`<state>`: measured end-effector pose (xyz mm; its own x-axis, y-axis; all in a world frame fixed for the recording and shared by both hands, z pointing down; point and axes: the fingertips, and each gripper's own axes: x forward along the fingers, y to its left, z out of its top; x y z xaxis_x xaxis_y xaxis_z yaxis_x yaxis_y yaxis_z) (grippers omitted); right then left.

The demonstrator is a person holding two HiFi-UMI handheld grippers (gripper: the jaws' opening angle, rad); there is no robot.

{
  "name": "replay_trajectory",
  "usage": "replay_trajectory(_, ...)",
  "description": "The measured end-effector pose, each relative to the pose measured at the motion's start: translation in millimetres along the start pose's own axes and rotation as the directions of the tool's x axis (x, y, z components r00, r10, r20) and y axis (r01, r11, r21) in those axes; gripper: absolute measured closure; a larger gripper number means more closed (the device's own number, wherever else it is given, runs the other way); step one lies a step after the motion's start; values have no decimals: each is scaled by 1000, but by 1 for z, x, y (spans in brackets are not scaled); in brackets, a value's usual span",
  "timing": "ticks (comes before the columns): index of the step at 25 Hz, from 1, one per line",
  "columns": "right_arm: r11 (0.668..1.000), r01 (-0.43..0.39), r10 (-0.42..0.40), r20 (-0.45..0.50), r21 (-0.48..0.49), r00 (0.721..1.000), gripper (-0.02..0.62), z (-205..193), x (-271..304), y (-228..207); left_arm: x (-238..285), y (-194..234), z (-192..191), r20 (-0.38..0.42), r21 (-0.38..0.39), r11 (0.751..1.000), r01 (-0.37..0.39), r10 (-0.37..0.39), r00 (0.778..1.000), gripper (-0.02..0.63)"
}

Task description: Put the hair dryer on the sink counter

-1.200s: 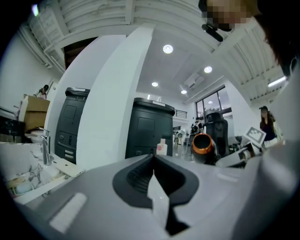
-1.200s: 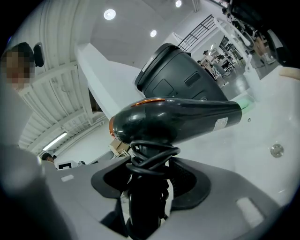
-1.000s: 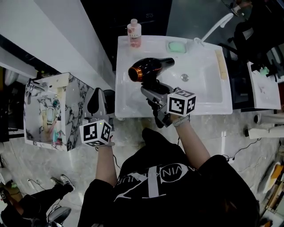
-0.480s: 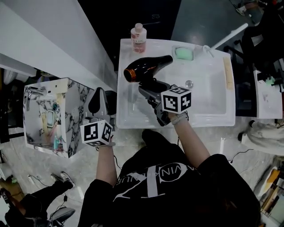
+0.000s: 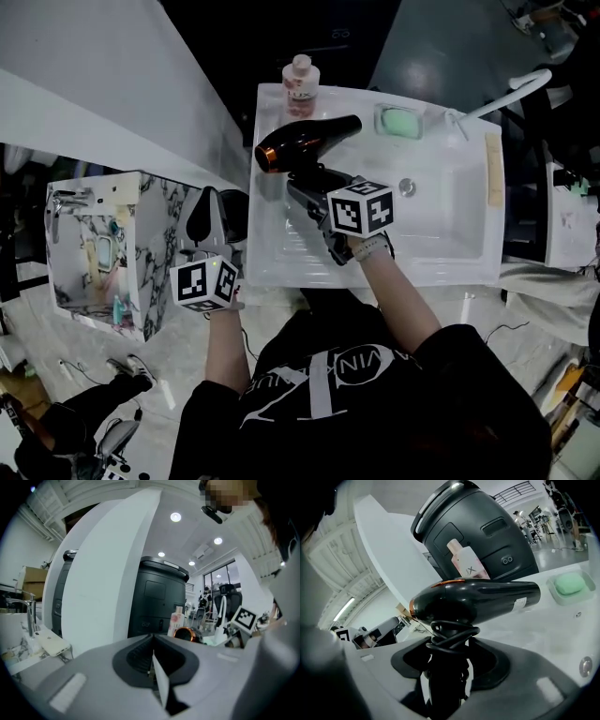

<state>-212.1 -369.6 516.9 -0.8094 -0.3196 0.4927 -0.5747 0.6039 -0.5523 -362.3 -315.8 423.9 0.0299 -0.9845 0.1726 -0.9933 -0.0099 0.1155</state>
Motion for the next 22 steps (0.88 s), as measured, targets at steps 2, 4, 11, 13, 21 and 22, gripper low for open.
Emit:
replay_trajectory(2, 1000, 4, -4, -11, 6, 1000, 337, -1, 7, -4, 3, 2, -2, -6, -1, 1000, -6, 6, 1000, 606)
replay_trajectory(4, 1000, 13, -13, -24, -1, 1000, 337, -2, 13, -9, 6, 4, -4, -10, -3, 1000, -11, 11, 1000, 606)
replay_trajectory(11, 998, 55, -58, -69, -41, 996, 337, -2, 30, -20, 11, 6, -5, -28, -3, 1000, -28, 27, 999, 606)
replay_trajectory(13, 996, 73, -77, -77, -54, 994, 337, 0, 34, -22, 12, 9, -5, -29, -5, 999, -35, 35, 999, 606)
replay_trajectory(21, 982, 134, -149, -114, -131, 982, 336, -7, 49, -29, 19, 16, -9, -36, -12, 998, -54, 53, 998, 606)
replay_trajectory(22, 981, 137, -153, -115, -137, 981, 336, -7, 51, -29, 19, 17, -9, -37, -12, 998, -56, 55, 998, 606)
